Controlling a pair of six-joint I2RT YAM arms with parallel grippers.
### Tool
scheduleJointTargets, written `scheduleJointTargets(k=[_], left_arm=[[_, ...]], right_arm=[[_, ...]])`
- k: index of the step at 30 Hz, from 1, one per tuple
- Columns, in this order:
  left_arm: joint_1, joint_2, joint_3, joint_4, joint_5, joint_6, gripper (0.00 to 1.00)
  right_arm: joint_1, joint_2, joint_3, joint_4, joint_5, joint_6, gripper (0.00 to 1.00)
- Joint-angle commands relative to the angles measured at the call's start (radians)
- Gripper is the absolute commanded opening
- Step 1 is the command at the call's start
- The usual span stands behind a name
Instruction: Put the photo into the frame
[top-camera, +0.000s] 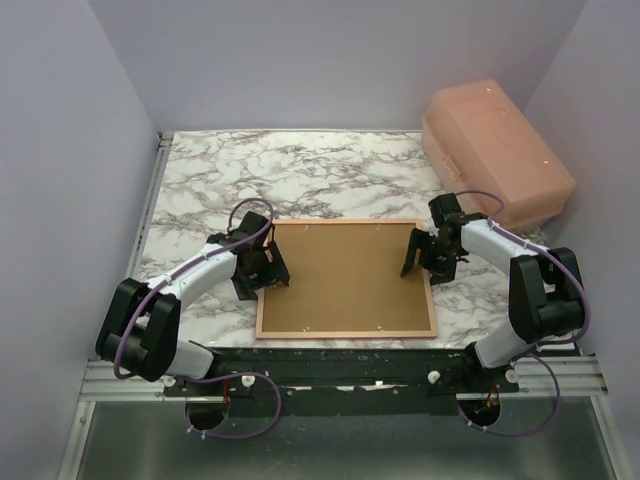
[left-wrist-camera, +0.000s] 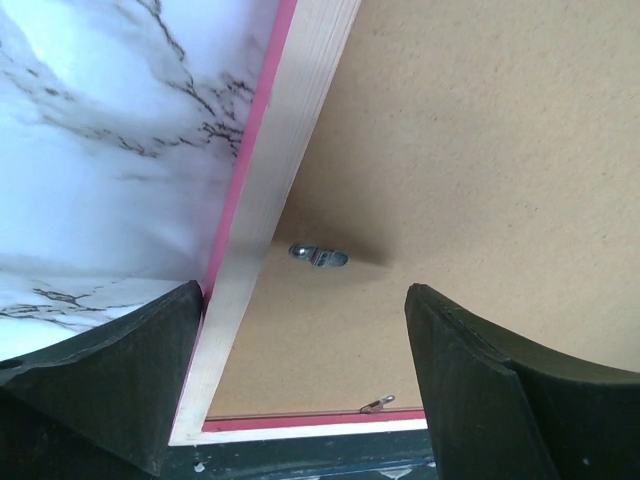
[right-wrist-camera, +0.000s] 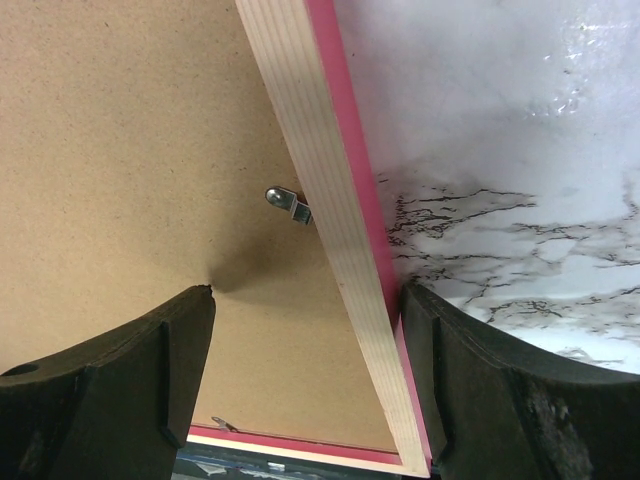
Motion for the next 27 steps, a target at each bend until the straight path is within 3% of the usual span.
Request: scheduleJointTargets(k=[1, 20, 27], left_arm=[[0.015, 0.027, 0.053, 0.007, -0.049, 0.027, 0.82], [0.027, 0.120, 0.070, -0.028, -0.118, 0.095, 0.55], [0.017, 0.128, 0.070, -0.042, -0.093, 0.131, 0.35]], right_arm=[[0.003, 0.017, -0.025, 0.009, -0.055, 0.004, 0.82], [0.003, 0.032, -0.043, 0.028, -0.081, 0.005, 0.81], [0.005, 0.033, -0.050, 0.035, -0.085, 0.008, 0.82]])
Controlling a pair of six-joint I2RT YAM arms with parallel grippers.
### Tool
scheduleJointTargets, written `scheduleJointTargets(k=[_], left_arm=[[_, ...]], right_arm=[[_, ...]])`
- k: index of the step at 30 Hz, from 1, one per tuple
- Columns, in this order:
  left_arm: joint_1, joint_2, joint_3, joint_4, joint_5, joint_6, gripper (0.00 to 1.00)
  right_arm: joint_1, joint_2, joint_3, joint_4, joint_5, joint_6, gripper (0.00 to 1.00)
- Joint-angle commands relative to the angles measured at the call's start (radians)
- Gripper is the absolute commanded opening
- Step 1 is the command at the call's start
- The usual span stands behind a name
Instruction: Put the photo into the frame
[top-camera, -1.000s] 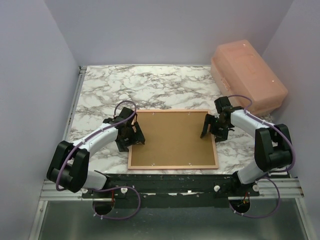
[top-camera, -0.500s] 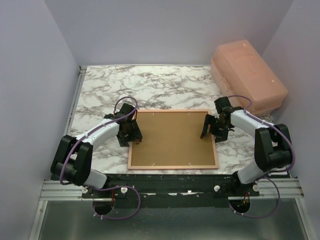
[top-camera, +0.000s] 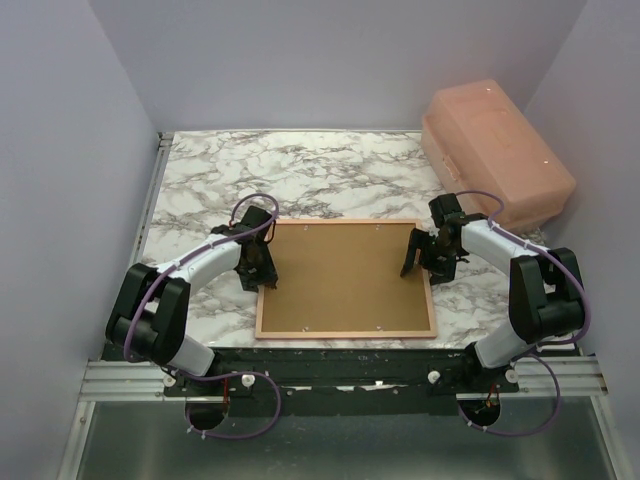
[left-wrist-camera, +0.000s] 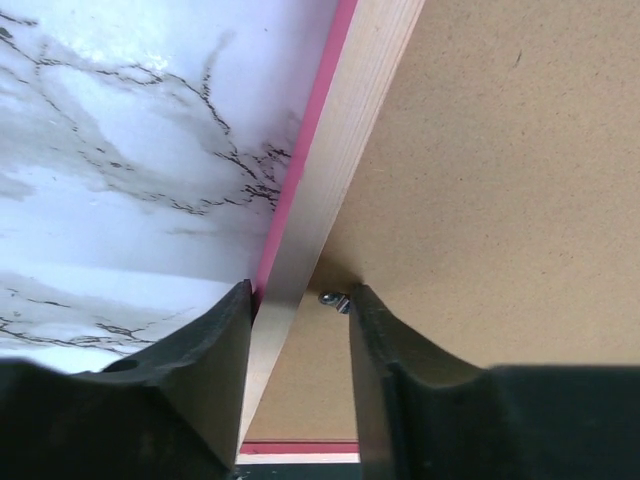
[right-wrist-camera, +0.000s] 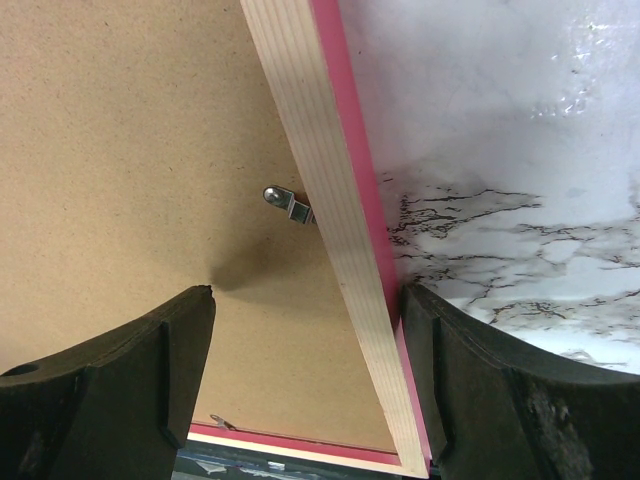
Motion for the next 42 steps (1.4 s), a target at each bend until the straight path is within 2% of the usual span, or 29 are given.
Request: scheduleJointTargets(k=[1, 11, 22, 28, 30, 31, 32, 34, 37, 42], left_arm=[[-0.010, 0.020, -0.001, -0.022, -0.014, 0.040, 0.32], [-0.031, 0.003, -0.032, -0.056, -0.019, 0.062, 0.00], [-0.047, -0.106, -0.015, -0.154, -0.102, 0.090, 0.00], [-0.056, -0.098, -0.011, -0.150, -0.113, 0.109, 0.00], [-0.056, -0.097, -0.003, -0.149, -0.108, 0.109, 0.18], [-0.056, -0.102, 0.000, -0.144, -0.099, 0.108, 0.35], [-0.056, -0.112, 0.003, -0.139, -0.089, 0.108, 0.45], [-0.056, -0.128, 0.010, -0.128, -0.071, 0.102, 0.59], [-0.055, -0.142, 0.017, -0.121, -0.065, 0.093, 0.67], [-0.055, -0.102, 0.034, -0.127, -0.096, 0.096, 0.67]], right_arm=[[0.005, 0.032, -0.042, 0.026, -0.075, 0.013, 0.81], [0.004, 0.032, -0.042, 0.029, -0.081, 0.014, 0.82], [0.004, 0.035, -0.044, 0.039, -0.087, 0.017, 0.81], [0.004, 0.039, -0.047, 0.043, -0.093, 0.020, 0.82], [0.004, 0.037, -0.047, 0.042, -0.092, 0.018, 0.82], [0.004, 0.036, -0.047, 0.040, -0.089, 0.018, 0.82], [0.004, 0.035, -0.047, 0.040, -0.089, 0.019, 0.82], [0.005, 0.035, -0.047, 0.039, -0.087, 0.017, 0.82], [0.004, 0.036, -0.050, 0.039, -0.088, 0.017, 0.82], [0.004, 0.038, -0.055, 0.040, -0.090, 0.017, 0.82]])
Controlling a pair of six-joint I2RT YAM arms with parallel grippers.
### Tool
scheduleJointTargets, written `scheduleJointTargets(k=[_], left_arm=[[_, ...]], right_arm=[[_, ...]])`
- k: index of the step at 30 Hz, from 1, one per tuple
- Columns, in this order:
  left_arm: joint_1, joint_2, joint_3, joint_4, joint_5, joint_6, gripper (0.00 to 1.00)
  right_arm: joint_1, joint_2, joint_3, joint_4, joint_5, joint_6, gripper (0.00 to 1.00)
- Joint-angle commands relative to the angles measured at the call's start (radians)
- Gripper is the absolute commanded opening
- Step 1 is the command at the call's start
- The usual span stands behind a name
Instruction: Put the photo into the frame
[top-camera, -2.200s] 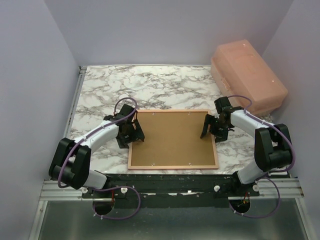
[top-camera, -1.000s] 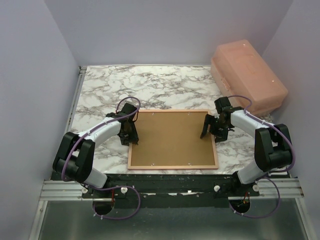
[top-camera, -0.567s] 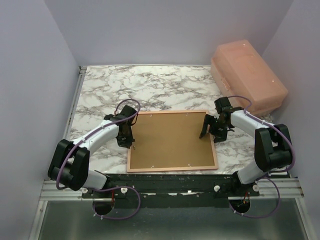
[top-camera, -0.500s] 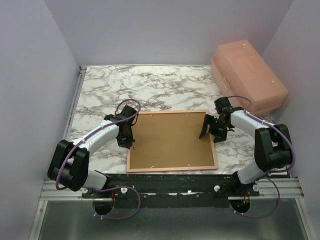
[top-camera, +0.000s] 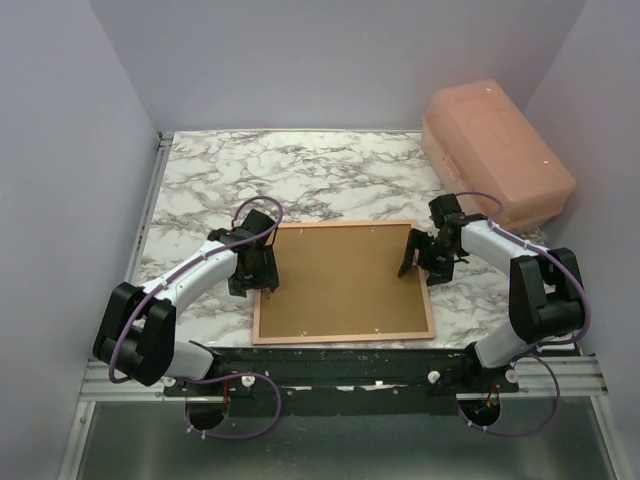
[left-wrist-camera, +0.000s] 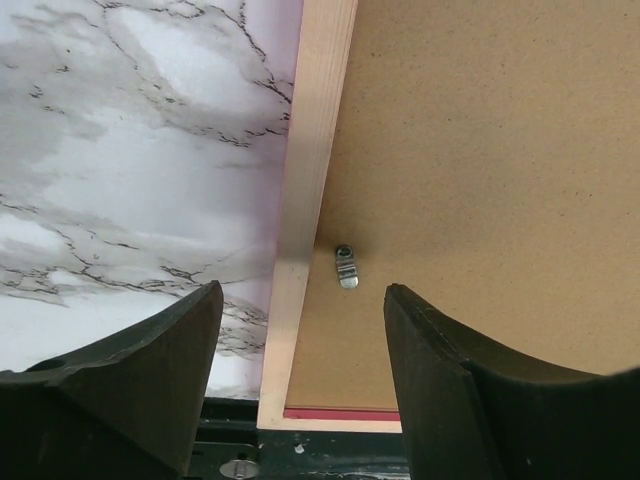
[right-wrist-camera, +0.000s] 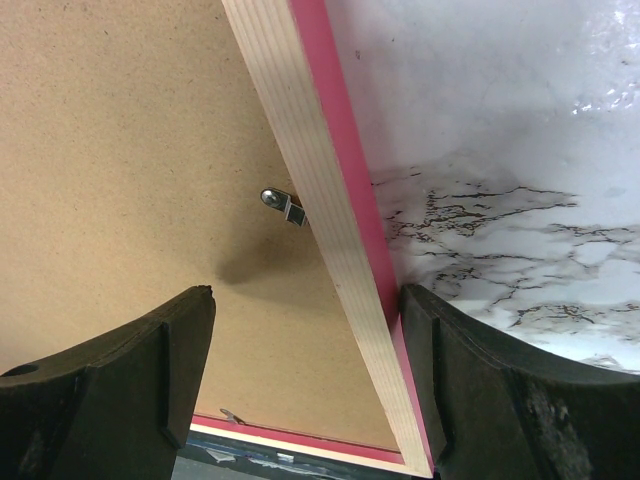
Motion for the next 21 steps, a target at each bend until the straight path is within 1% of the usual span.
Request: scheduleJointTargets(k=[1, 6, 9, 11, 13, 16, 18, 21], left_arm=[[-0.003, 0.031, 0.038, 0.003, -0.017, -0.001, 0.67], [-0.003, 0.091, 0.023, 0.041, -0.012, 0.005, 0.62], [-0.003, 0.106, 0.006, 0.063, 0.004, 0.006, 0.57], [-0.003, 0.104, -0.005, 0.071, 0.010, 0.009, 0.51], [-0.003, 0.099, -0.014, 0.076, 0.010, 0.013, 0.42], [-0.003, 0.100, -0.024, 0.079, 0.005, 0.016, 0.26], [-0.003, 0.108, -0.027, 0.082, 0.005, 0.020, 0.17], [-0.003, 0.123, -0.026, 0.085, 0.005, 0.027, 0.06]], right_arm=[[0.004, 0.038, -0.047, 0.029, -0.046, 0.012, 0.81], [0.004, 0.041, -0.051, 0.032, -0.048, 0.012, 0.82], [0.005, 0.044, -0.053, 0.033, -0.048, 0.012, 0.81], [0.004, 0.045, -0.053, 0.035, -0.048, 0.011, 0.82], [0.004, 0.047, -0.054, 0.037, -0.050, 0.012, 0.82], [0.004, 0.051, -0.052, 0.041, -0.054, 0.012, 0.82], [0.004, 0.053, -0.052, 0.042, -0.055, 0.012, 0.81], [0.004, 0.053, -0.049, 0.040, -0.056, 0.012, 0.82]])
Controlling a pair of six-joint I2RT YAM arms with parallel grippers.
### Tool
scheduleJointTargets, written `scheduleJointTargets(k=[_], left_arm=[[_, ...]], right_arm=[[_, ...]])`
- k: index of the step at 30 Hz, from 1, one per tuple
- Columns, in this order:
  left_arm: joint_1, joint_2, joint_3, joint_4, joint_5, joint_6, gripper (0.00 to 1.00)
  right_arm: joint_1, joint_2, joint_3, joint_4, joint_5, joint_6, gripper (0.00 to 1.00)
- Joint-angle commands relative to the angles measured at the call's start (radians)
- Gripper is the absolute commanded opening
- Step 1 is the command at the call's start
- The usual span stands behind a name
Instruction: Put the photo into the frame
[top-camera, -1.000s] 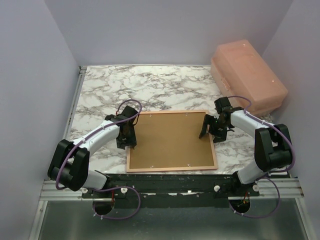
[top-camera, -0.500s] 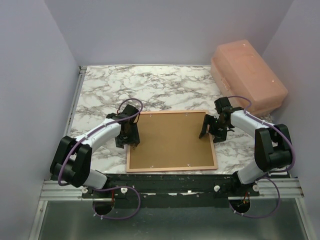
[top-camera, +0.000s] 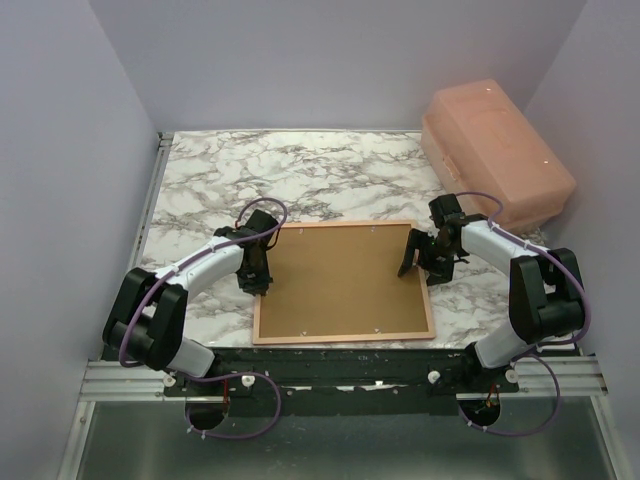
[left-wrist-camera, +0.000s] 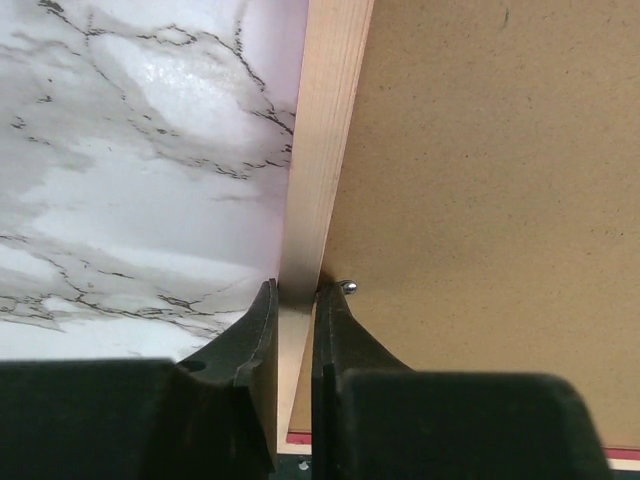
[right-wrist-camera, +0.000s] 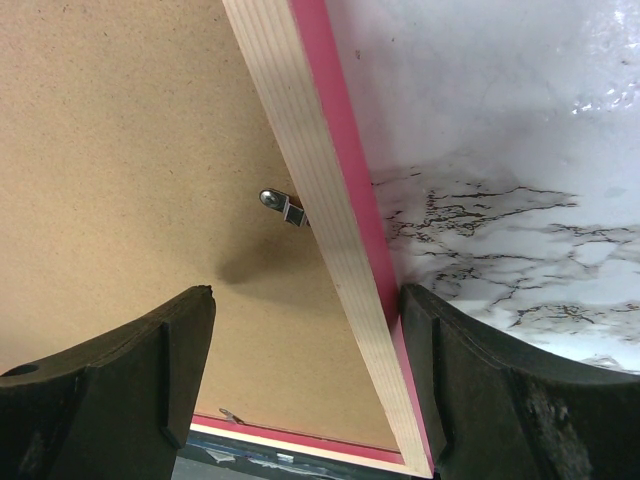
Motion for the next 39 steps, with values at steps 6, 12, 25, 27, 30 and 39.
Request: scheduleJointTargets(k=[6, 12, 25, 27, 30, 39], left_arm=[[-0.006, 0.024, -0.022, 0.038, -0.006, 0.021, 0.00], [-0.006, -0.035, 0.000, 0.009, 0.009, 0.012, 0.28], [-0.004, -0.189, -0.075, -0.037, 0.077, -0.028, 0.66], [-0.004, -0.215, -0.117, -0.024, 0.111, -0.040, 0.67], [-0.004, -0.237, -0.179, 0.012, 0.186, -0.059, 0.67], [0.039, -0.160, -0.189, 0.121, 0.340, -0.068, 0.67]], right_arm=[[0.004, 0.051, -0.044, 0.034, -0.055, 0.012, 0.81], [0.004, 0.037, -0.039, 0.020, -0.051, 0.016, 0.82], [0.004, -0.053, -0.052, -0.058, 0.003, 0.062, 0.90], [0.004, -0.060, -0.060, -0.069, -0.018, 0.065, 0.91], [0.004, -0.078, -0.091, -0.070, -0.078, 0.076, 0.91], [0.005, -0.060, -0.149, 0.017, -0.224, 0.094, 0.91]])
